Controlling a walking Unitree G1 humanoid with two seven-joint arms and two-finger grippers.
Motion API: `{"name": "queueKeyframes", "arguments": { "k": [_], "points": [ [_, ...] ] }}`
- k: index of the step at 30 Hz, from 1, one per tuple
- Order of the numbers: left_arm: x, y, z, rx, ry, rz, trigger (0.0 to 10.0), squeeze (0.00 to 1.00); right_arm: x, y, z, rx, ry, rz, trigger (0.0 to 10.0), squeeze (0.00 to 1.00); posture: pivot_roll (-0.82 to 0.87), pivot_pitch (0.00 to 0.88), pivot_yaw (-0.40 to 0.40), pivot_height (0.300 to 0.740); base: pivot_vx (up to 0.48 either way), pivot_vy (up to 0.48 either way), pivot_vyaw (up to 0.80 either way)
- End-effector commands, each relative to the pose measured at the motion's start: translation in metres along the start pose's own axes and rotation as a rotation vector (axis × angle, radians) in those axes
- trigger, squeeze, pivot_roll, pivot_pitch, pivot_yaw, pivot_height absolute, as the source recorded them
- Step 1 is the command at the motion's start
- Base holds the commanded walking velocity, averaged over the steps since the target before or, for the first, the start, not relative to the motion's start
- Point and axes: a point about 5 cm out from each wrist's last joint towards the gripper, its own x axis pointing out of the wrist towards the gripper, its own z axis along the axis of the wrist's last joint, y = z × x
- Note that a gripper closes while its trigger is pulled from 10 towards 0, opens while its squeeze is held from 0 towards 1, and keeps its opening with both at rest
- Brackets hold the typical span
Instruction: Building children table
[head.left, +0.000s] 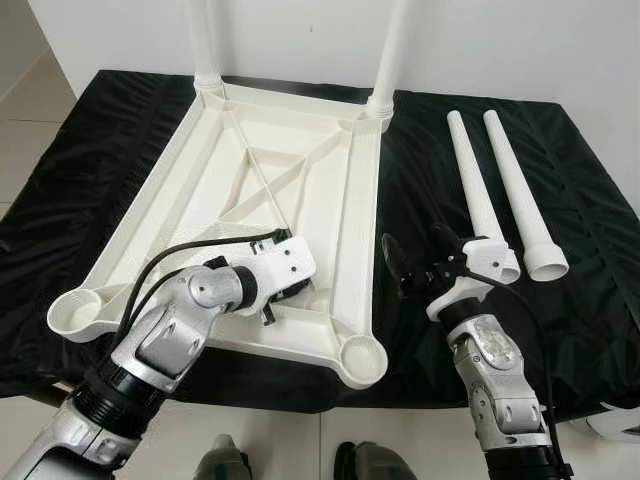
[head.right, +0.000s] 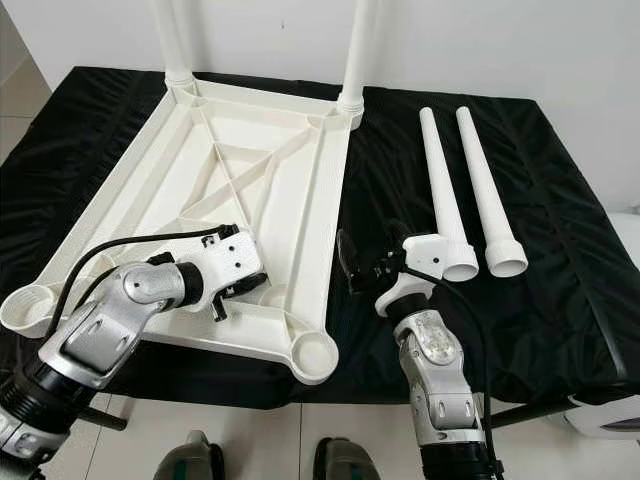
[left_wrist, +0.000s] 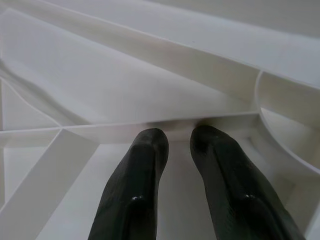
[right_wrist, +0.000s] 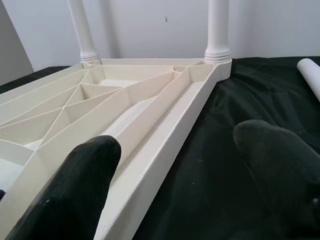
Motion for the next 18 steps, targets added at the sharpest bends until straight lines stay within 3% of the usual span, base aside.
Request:
{"name": "queueKeyframes", "arguments": {
  "k": [1, 18],
  "points": [
    [0.004, -0.001, 0.007, 0.012, -0.021, -0.008, 10.0, 0.00, 0.001, 0.000, -0.002, 0.004, 0.006, -0.006, 10.0, 0.00, 0.02, 0.079, -0.028, 0.740, 0.000, 0.000, 0.00],
    [0.017, -0.005, 0.010, -0.021, -0.032, 0.019, 10.0, 0.00, -0.001, -0.001, -0.001, -0.001, 0.003, -0.022, 10.0, 0.00, 0.00, 0.073, -0.023, 0.740, 0.000, 0.000, 0.00]
  ]
}}
